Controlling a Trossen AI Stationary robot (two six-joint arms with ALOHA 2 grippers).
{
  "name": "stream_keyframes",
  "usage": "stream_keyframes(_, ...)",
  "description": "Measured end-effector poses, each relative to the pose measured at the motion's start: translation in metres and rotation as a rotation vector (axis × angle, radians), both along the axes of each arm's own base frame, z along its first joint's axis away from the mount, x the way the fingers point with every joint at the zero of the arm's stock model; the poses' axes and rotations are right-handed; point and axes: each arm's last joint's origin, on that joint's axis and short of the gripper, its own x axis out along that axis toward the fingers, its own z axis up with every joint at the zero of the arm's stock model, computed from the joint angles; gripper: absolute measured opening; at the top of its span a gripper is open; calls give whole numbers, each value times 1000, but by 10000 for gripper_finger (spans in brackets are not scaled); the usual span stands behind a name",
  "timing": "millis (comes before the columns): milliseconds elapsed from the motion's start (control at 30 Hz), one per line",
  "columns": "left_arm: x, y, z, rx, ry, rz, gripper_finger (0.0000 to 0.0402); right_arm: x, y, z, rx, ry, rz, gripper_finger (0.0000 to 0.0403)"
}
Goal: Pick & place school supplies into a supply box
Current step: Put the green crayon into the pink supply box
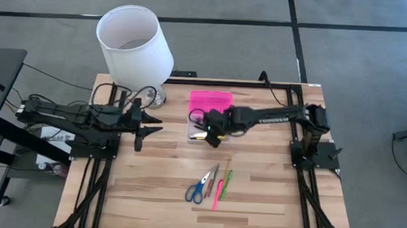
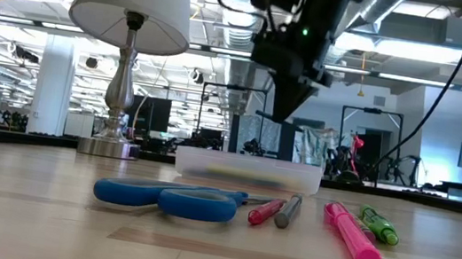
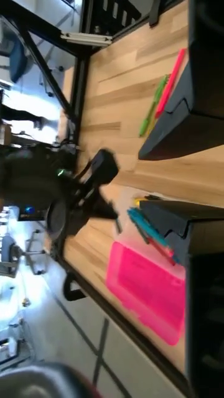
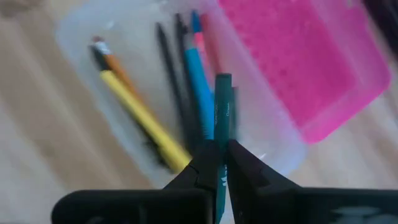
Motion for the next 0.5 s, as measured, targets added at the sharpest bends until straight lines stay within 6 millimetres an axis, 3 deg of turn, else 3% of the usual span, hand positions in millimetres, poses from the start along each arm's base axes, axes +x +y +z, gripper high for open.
stream_keyframes(200,16,-3,-11,-45,66,7,107,-3,-34,-14,87,-8,119,5)
stream_keyframes(500,26,-7,-17,-54,83,21,107,-13,-61,-30,156,3,134,6)
